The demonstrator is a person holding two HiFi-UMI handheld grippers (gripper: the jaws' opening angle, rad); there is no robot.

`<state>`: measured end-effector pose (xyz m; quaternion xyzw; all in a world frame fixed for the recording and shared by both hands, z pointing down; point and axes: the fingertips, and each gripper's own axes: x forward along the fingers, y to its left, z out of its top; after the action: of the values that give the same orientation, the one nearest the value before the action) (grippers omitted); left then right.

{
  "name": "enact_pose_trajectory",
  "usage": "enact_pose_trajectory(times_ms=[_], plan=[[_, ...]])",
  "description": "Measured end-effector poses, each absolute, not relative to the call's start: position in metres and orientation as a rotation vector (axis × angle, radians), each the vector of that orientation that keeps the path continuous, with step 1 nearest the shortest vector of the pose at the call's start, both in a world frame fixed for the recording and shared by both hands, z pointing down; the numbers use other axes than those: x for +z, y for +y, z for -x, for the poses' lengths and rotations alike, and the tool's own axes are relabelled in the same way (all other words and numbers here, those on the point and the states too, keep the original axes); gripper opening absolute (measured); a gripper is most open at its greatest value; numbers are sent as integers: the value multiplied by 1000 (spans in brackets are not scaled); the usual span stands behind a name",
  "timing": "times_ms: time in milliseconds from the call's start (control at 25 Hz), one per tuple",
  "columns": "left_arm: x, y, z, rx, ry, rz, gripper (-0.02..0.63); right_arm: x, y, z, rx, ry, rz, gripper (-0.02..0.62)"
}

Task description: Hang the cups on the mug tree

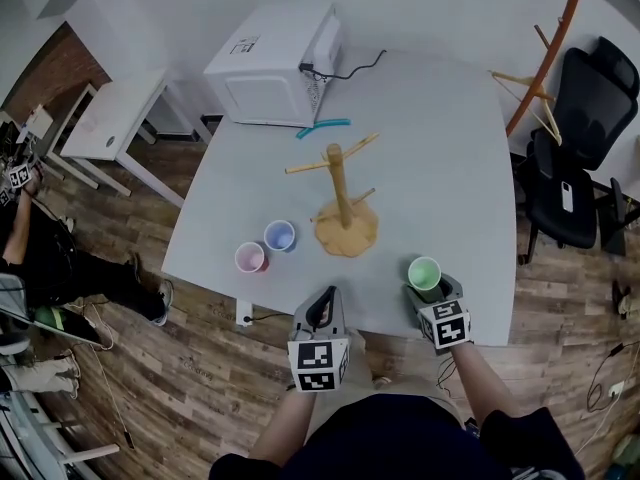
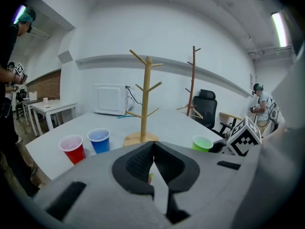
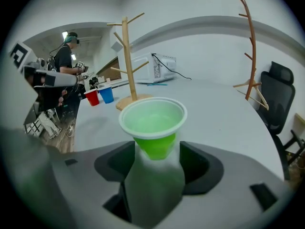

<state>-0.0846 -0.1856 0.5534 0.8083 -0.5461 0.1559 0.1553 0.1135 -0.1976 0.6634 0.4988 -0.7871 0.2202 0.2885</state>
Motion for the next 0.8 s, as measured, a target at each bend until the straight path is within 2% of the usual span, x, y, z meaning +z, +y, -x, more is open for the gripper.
enact_pose_trajectory(times_ms=[800], plan=[[550, -178, 94, 437, -1612, -2284, 20, 650, -205, -103, 504, -2122, -1273, 267]])
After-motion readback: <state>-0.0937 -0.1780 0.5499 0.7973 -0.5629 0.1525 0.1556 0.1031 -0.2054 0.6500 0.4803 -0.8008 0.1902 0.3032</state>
